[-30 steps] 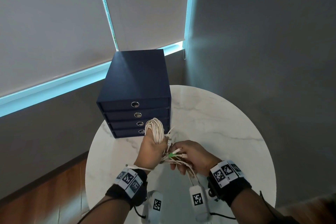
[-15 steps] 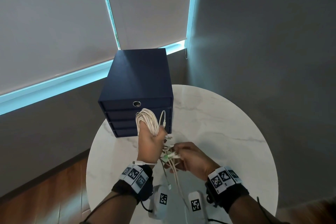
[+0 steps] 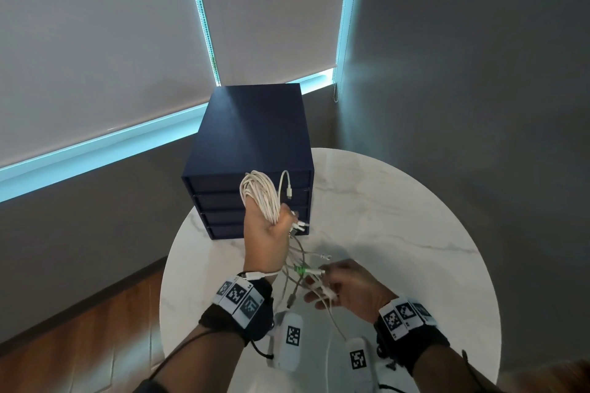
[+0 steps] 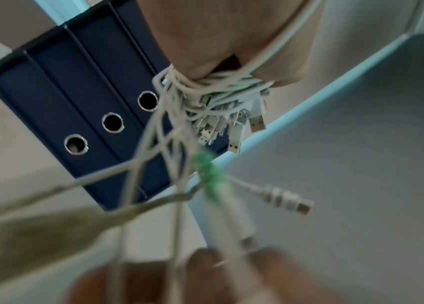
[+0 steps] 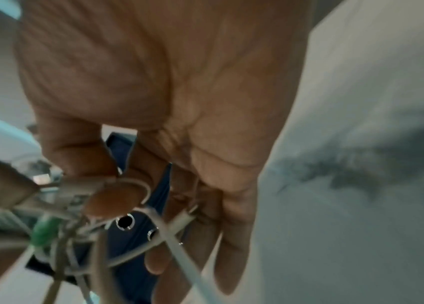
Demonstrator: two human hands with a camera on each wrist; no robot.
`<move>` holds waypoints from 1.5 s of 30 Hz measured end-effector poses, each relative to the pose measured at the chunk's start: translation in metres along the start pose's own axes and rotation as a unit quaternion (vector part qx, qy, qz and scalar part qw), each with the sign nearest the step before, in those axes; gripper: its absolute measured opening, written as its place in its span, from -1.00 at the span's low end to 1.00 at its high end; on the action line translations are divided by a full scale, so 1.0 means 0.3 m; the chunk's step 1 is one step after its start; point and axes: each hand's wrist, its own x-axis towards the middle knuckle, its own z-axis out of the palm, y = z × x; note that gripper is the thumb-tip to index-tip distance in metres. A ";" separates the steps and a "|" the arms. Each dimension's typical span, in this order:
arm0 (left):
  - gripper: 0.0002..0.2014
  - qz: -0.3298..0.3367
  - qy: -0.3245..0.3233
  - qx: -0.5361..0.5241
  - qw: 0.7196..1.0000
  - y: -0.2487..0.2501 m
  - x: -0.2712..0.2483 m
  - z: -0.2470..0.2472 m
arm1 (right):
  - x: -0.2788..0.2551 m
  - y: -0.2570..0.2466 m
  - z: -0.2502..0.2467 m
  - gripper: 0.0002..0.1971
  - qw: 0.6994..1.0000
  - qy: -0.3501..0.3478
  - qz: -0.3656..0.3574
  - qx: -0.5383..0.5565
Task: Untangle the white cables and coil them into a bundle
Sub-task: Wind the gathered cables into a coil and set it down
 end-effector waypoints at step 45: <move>-0.82 -0.115 -0.312 -0.311 0.890 0.175 -0.002 -0.007 | -0.010 -0.480 -0.061 -0.89 0.940 -0.160 -0.114 -0.279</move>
